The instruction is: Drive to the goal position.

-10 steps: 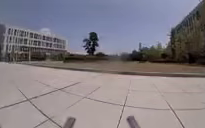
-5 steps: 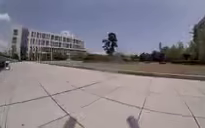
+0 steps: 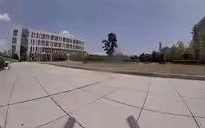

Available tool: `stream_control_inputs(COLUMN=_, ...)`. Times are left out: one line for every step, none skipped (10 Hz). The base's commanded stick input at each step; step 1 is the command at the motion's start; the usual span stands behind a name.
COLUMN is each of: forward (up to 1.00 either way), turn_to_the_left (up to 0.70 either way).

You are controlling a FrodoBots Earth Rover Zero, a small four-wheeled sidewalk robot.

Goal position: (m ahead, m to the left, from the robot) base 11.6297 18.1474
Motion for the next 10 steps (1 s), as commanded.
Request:
stream_control_inputs(forward=0.7, turn_to_the_left=0.0)
stream_control_inputs(forward=0.7, turn_to_the_left=0.0)
stream_control_inputs(forward=0.7, turn_to_the_left=0.0)
stream_control_inputs(forward=0.7, turn_to_the_left=0.0)
stream_control_inputs(forward=0.7, turn_to_the_left=0.0)
stream_control_inputs(forward=0.7, turn_to_the_left=0.0)
stream_control_inputs(forward=0.7, turn_to_the_left=0.19)
stream_control_inputs(forward=0.7, turn_to_the_left=0.27)
stream_control_inputs(forward=0.7, turn_to_the_left=0.27)
stream_control_inputs(forward=0.7, turn_to_the_left=0.27)
